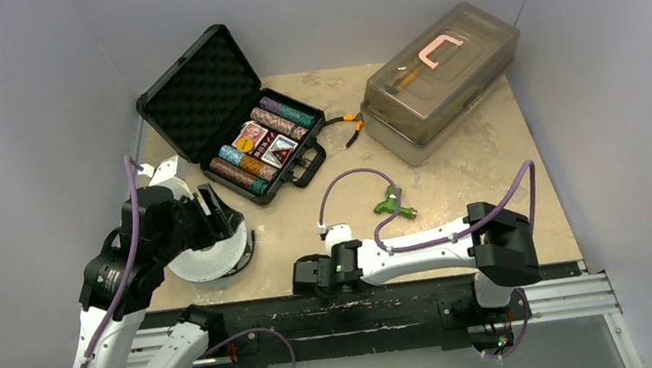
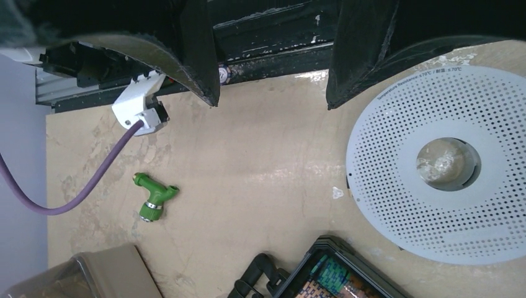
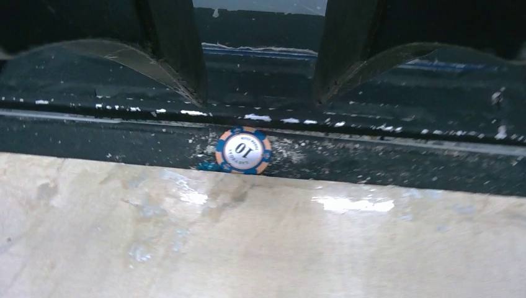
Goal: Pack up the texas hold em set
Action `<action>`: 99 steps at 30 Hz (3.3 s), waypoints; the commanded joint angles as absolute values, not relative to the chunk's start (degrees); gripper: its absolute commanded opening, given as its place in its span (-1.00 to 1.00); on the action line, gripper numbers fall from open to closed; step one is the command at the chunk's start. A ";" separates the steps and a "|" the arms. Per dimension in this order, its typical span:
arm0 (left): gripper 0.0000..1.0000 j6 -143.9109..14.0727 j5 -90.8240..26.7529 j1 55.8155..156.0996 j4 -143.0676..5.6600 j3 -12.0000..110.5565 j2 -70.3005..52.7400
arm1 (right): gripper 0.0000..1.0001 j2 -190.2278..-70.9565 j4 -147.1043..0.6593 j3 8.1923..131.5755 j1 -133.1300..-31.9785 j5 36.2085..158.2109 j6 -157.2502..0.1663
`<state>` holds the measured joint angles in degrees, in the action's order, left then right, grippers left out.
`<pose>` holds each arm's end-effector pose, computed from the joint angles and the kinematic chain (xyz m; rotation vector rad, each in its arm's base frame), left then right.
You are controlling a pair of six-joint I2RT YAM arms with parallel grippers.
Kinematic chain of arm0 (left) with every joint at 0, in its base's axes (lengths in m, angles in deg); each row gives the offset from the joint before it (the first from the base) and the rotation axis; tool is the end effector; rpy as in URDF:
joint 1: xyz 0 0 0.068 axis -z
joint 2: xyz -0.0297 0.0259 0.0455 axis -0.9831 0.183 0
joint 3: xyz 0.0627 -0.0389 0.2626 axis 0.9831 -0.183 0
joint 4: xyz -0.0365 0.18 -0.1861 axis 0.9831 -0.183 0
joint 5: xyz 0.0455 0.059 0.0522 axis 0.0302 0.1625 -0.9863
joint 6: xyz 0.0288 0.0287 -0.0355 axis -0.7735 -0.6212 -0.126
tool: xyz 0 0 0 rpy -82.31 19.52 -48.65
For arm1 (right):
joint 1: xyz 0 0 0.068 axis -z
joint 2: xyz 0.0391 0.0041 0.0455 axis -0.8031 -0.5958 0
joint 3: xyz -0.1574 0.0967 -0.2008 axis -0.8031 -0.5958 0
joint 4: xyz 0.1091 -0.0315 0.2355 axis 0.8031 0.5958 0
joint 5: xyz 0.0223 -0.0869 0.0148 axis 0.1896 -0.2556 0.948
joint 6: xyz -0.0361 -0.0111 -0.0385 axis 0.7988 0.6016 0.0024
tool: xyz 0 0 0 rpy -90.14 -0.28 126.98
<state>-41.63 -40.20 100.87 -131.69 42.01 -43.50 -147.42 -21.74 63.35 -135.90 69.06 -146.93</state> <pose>0.0993 -0.0390 0.3752 -0.2644 2.2500 -0.5385 0.0538 0.3125 0.2035 -0.1351 2.7551 0.1192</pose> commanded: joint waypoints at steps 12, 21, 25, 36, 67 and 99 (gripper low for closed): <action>0.23 -43.32 -34.12 100.90 -129.54 40.04 -46.88 | 0.23 -152.07 -24.32 59.94 -133.42 68.10 -155.67; 0.22 -43.34 -34.24 100.90 -129.72 40.13 -47.27 | 0.14 -152.78 -32.14 54.77 -131.39 73.53 -154.16; 0.22 -43.51 -34.17 100.90 -129.95 40.39 -47.14 | 0.09 -153.76 -31.38 54.73 -131.31 74.61 -154.37; 0.23 -43.84 -35.34 100.90 -130.84 39.89 -47.94 | -0.26 -155.60 -28.39 56.51 -131.47 74.06 -154.95; 0.31 -35.89 11.83 91.24 -97.64 25.97 -25.25 | -0.98 -126.60 -49.08 47.14 -121.67 65.65 -115.54; -0.39 -36.15 19.33 107.55 -84.83 32.12 -0.08 | -1.00 -119.02 -62.83 48.89 -111.68 86.95 -85.76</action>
